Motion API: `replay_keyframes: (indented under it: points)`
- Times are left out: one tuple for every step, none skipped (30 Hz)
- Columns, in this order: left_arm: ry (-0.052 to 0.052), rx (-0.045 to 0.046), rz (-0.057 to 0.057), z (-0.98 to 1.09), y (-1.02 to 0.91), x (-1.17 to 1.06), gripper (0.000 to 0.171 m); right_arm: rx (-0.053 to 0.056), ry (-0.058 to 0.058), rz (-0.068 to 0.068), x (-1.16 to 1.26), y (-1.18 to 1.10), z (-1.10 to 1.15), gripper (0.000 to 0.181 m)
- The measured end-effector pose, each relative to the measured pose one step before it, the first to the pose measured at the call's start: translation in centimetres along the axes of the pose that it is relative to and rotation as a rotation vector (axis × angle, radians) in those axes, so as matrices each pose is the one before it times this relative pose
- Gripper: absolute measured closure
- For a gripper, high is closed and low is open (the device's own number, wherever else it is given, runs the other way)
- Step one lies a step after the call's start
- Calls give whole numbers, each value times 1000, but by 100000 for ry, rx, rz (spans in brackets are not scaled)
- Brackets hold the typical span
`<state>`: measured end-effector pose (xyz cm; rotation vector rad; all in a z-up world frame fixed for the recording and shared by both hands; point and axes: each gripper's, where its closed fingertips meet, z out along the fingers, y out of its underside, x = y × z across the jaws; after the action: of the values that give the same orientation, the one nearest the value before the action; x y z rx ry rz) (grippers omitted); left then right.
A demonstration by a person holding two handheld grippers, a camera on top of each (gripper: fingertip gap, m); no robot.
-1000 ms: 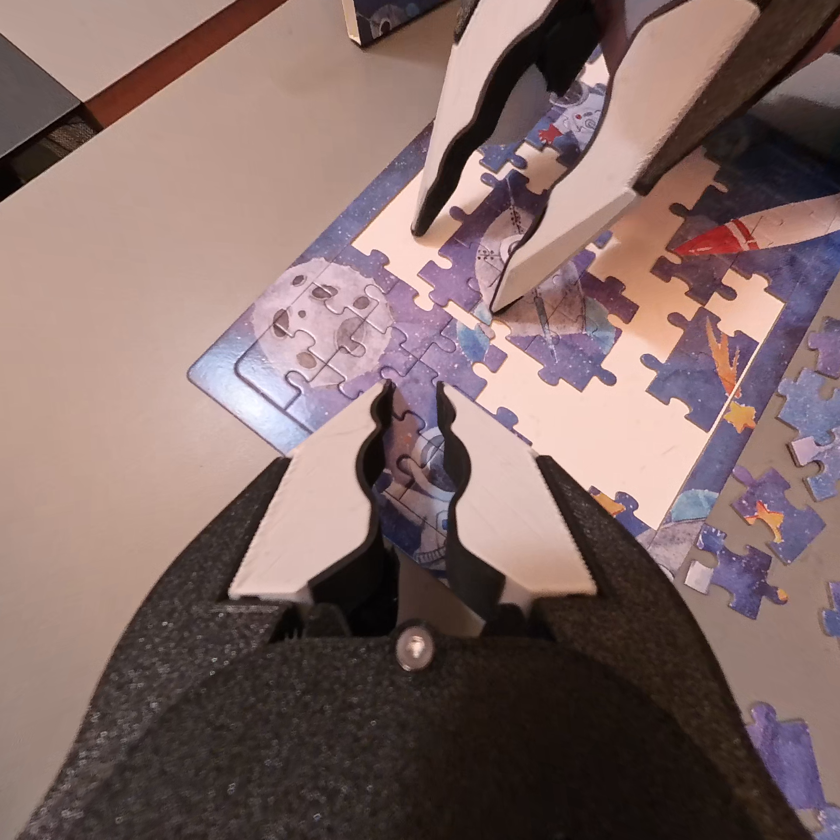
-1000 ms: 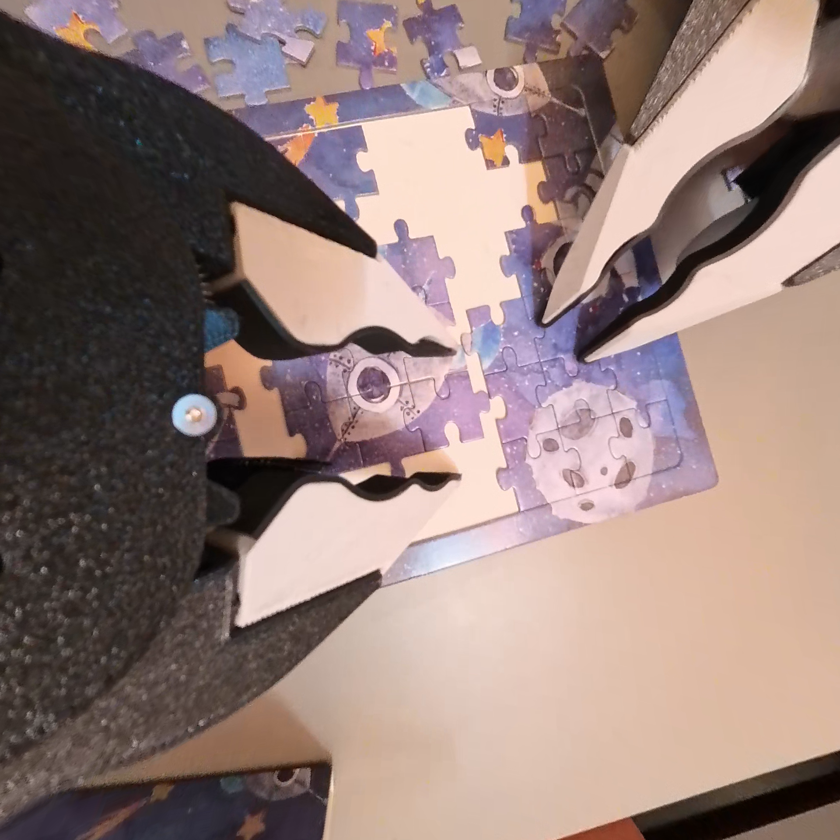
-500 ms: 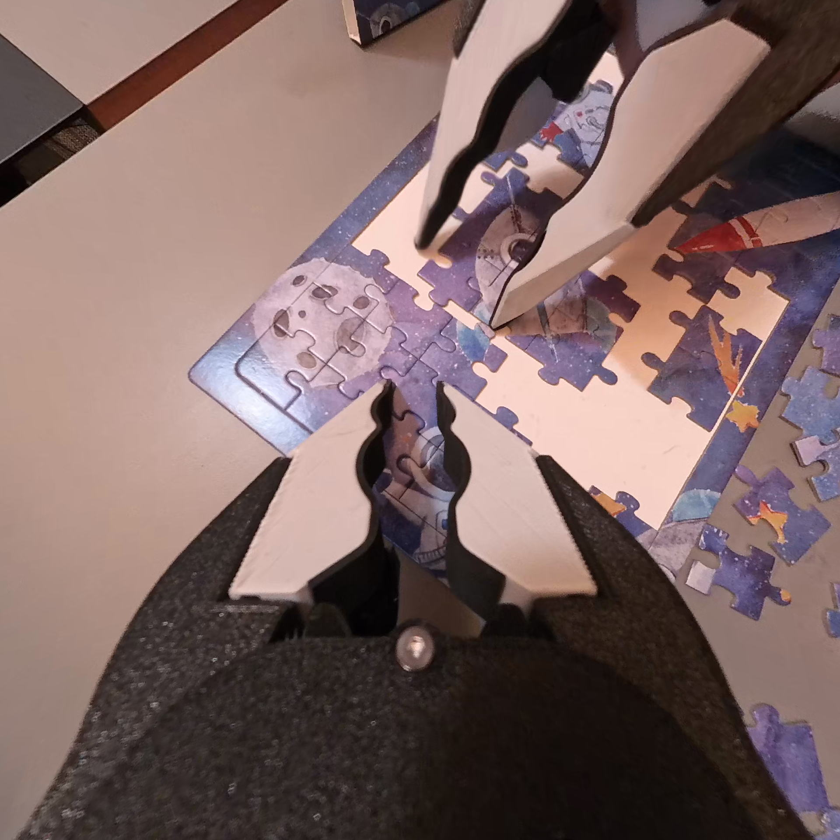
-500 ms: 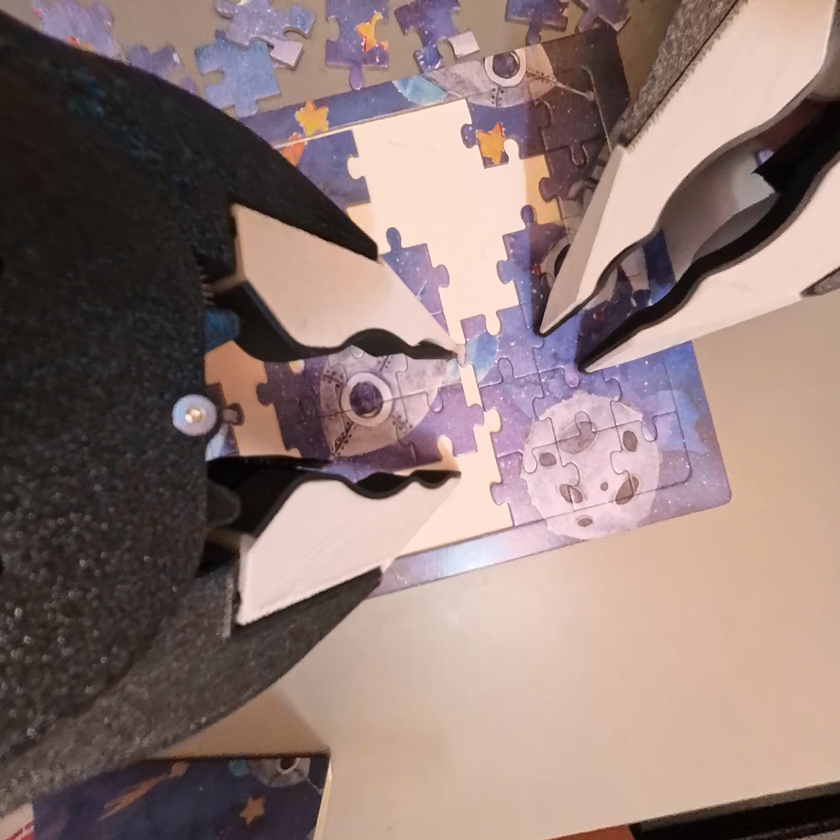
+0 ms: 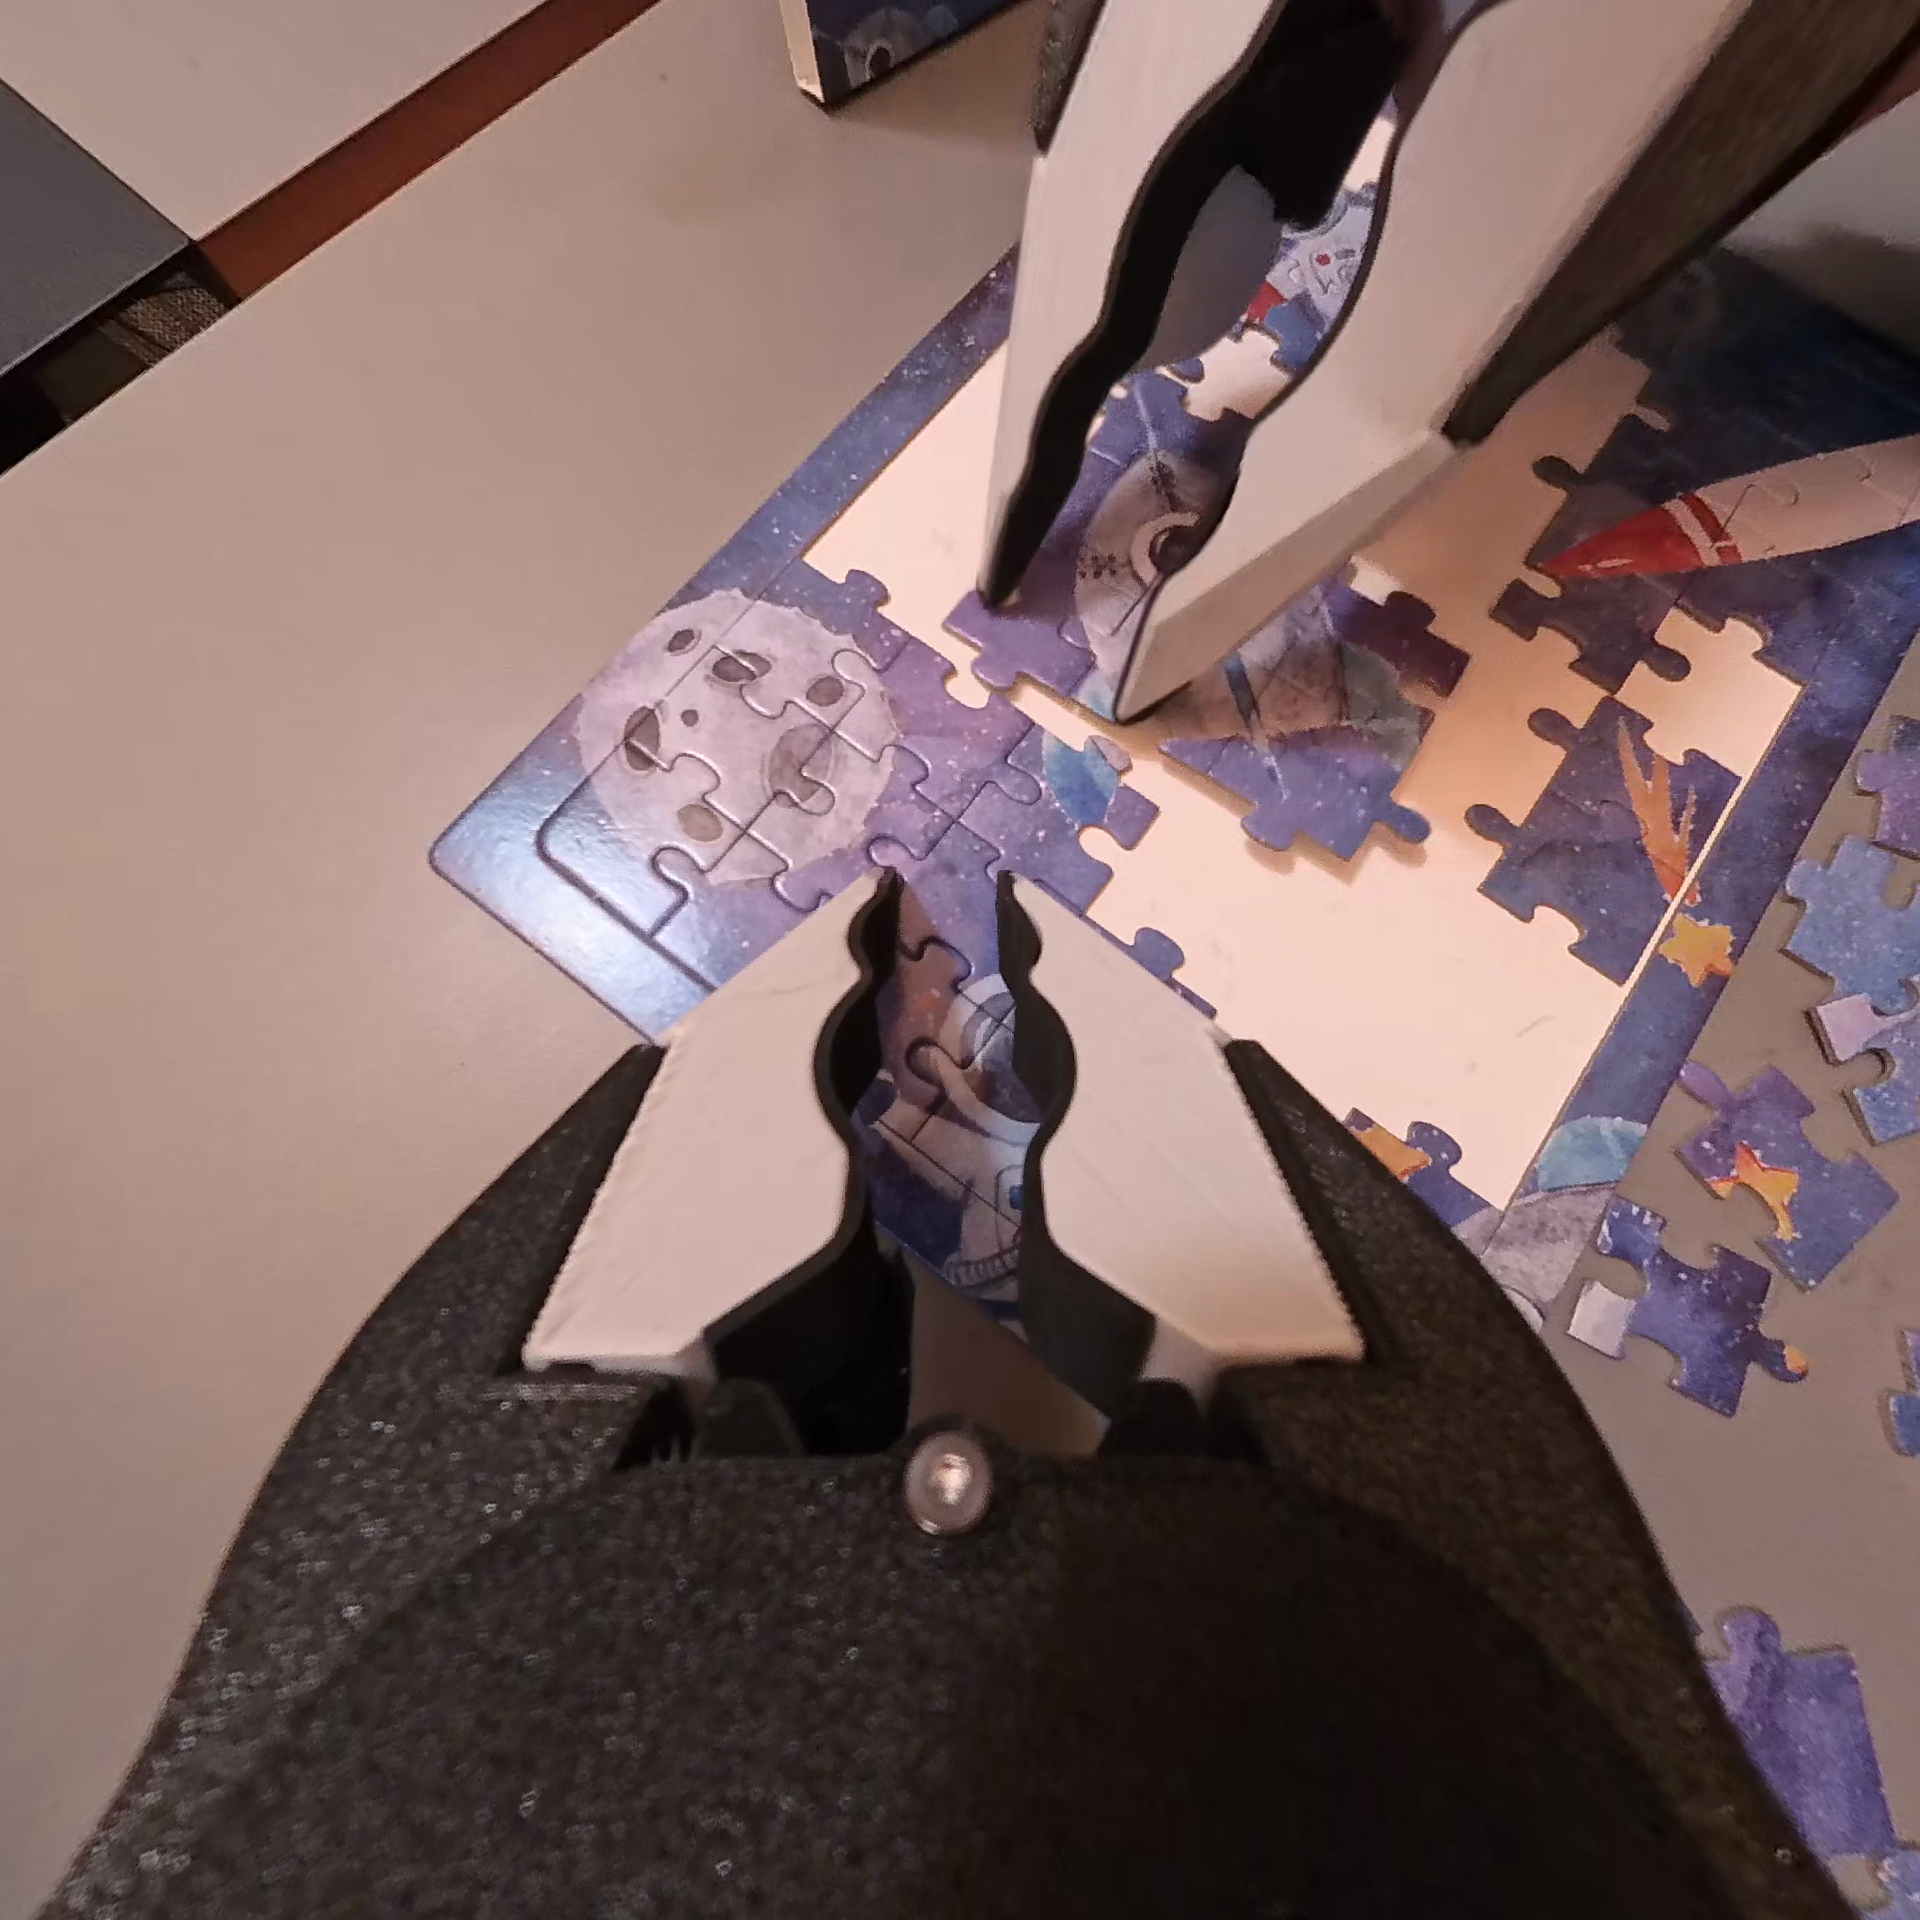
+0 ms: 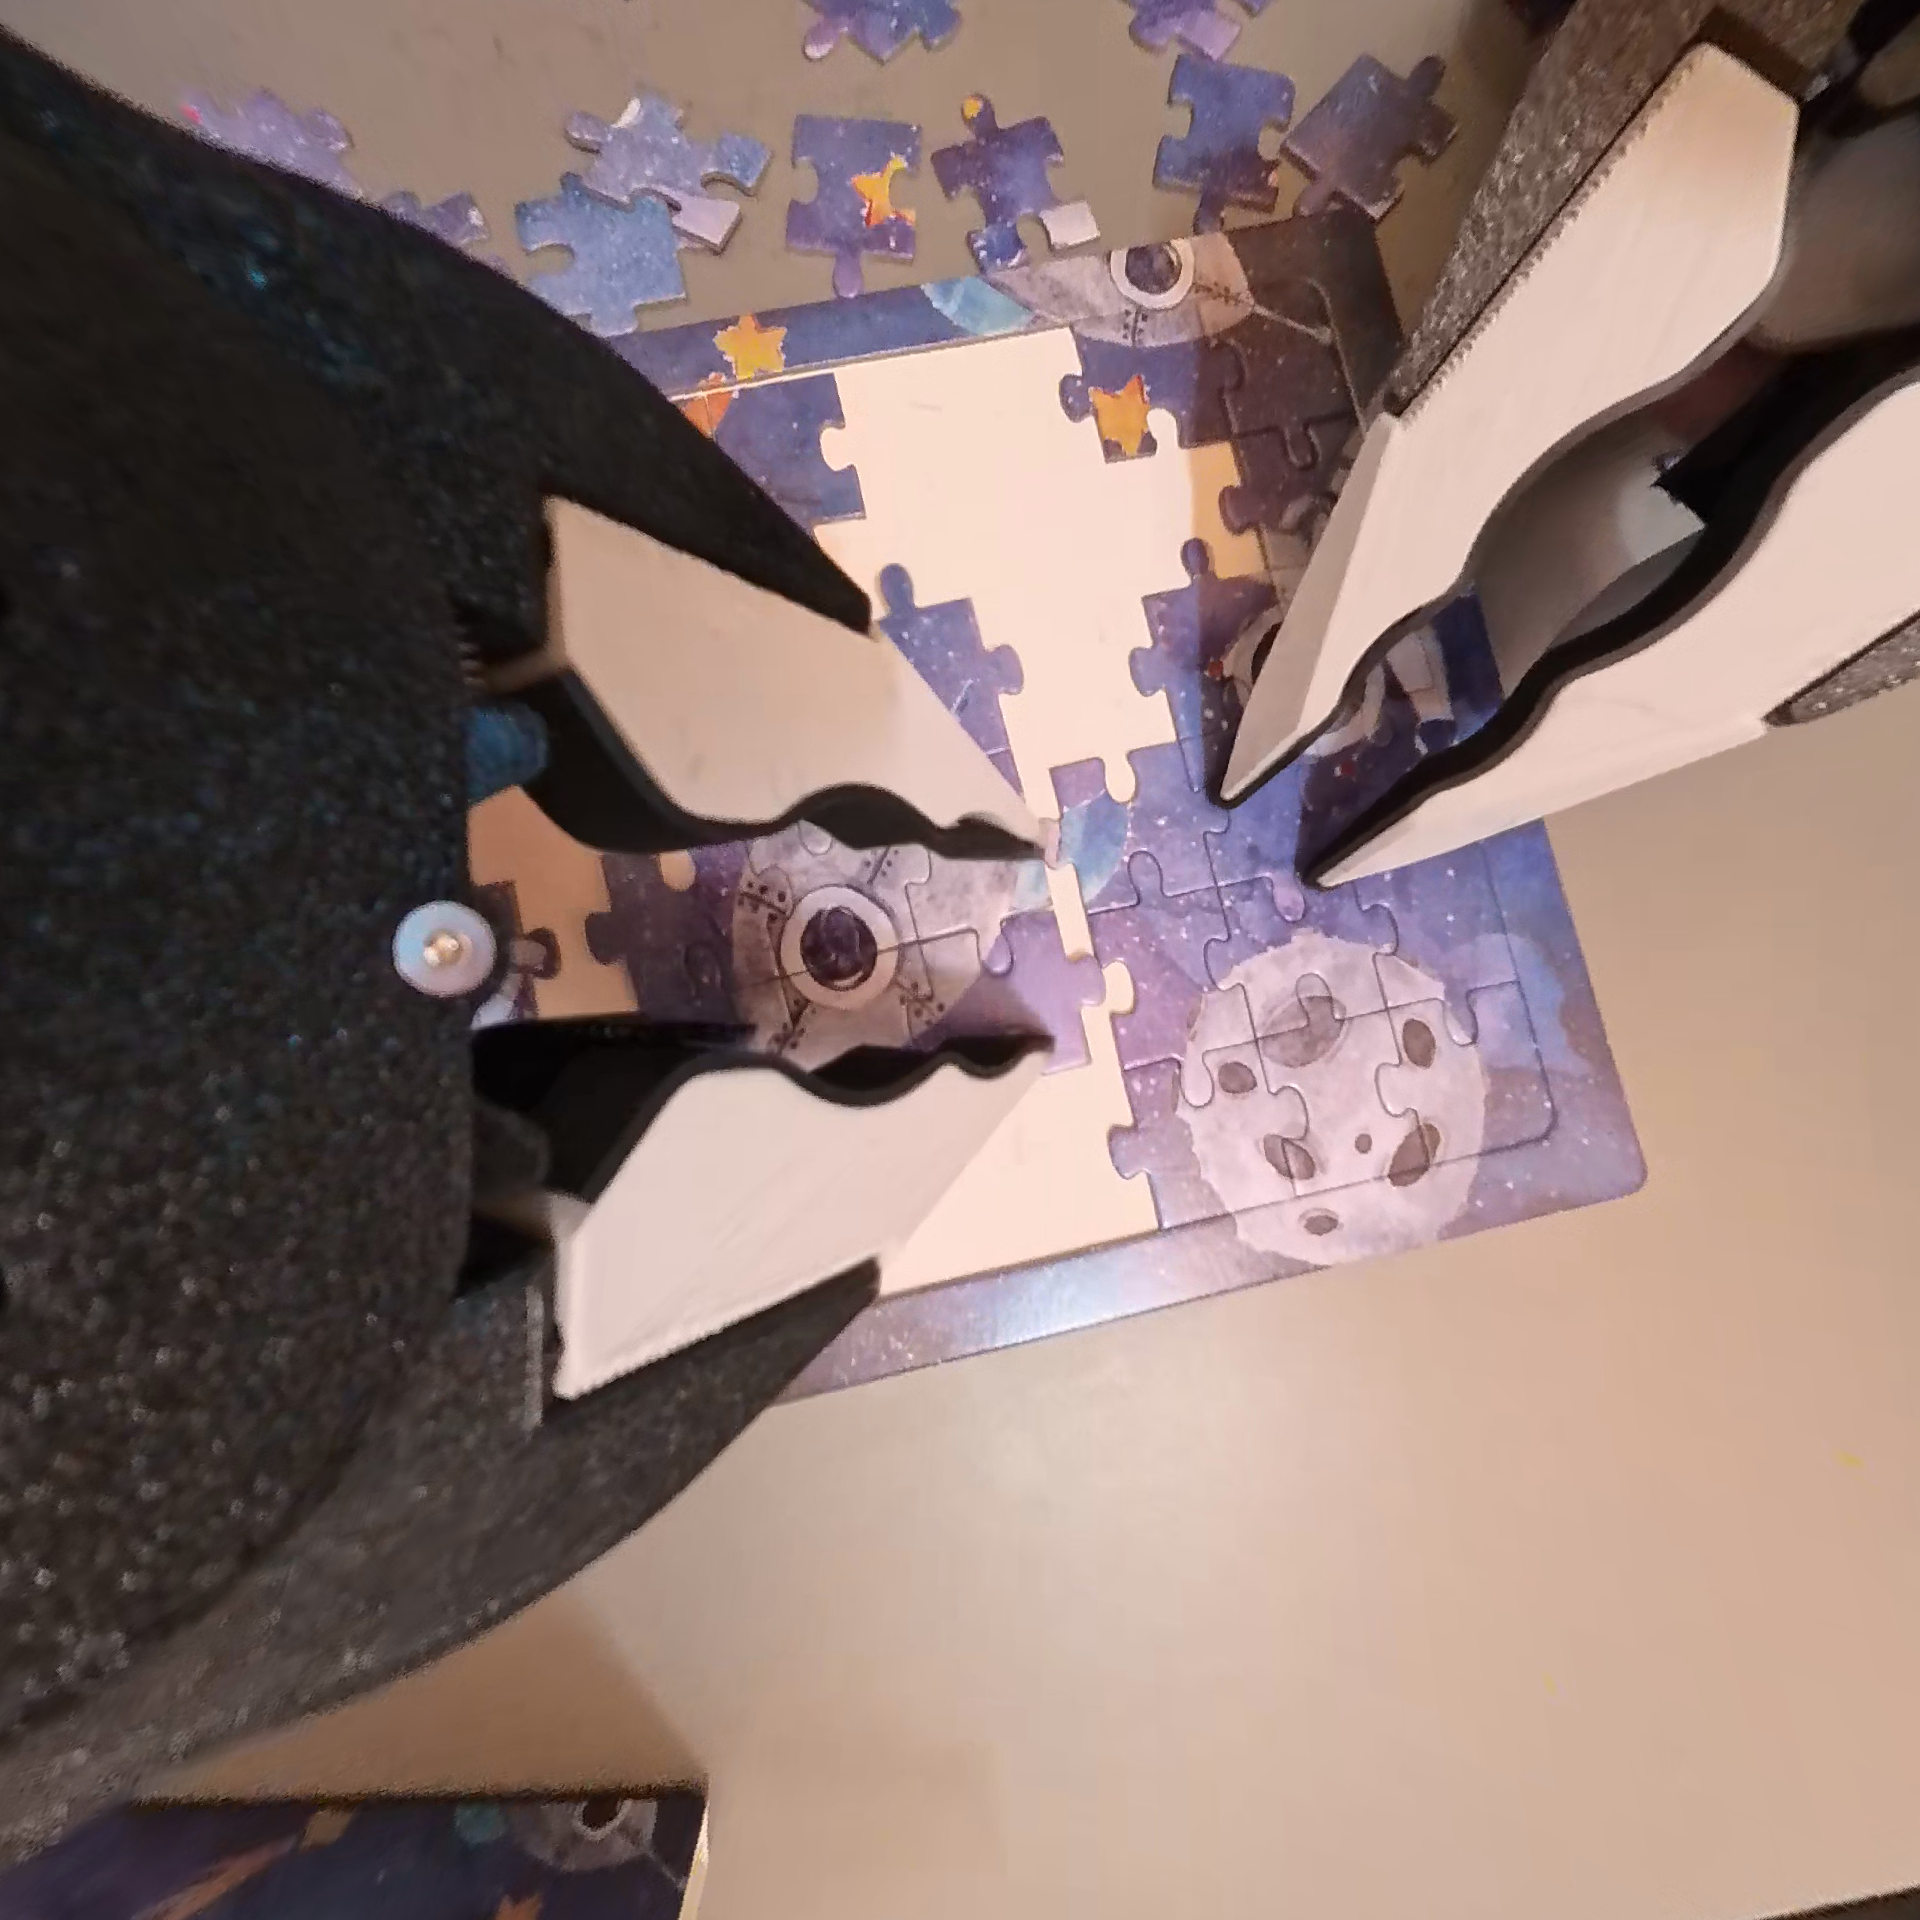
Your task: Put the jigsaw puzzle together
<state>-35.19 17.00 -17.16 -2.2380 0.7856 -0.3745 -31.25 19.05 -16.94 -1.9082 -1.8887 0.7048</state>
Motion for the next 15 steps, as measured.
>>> replay_keyframes:
  points:
    - [40,58,-42,-16,11,6,153,1182,314,-359,38,-176,-155,159]
    - [45,47,-7,-7,3,5,153,938,634,-535,58,-156,-134,160]
    - [78,34,-34,8,-12,-7,153,-6,740,-140,78,-26,-52,158]
    - [72,5,-23,3,9,-10,153,-512,-218,87,-41,22,64,155]
    - [31,-2,30,-5,4,-5,153,-997,-140,-176,-37,119,72,155]
    - [15,32,42,-9,-7,-8,153,-251,286,-307,8,75,57,154]
    - [6,47,19,-9,-8,6,153,282,335,-320,29,24,-10,152]
    - [-15,35,30,-23,-7,23,153,-56,1330,-255,192,59,-54,145]
    - [-4,29,31,-33,2,9,153,-448,899,-63,199,58,-58,137]
    - [61,12,-4,-37,20,5,153,-1073,948,247,199,184,4,133]
    - [97,-15,-19,-39,10,-9,153,-1335,-323,116,4,192,105,132]
    - [84,-9,-22,-7,-7,0,153,-1148,-681,52,-117,174,188,131]
    - [51,15,-41,2,-3,-4,153,1109,-225,-595,-82,-151,31,132]
    - [-36,7,31,7,6,-8,153,-380,157,-350,-60,17,65,134]
    - [-106,-12,128,5,11,4,153,-263,637,-418,10,-15,34,135]
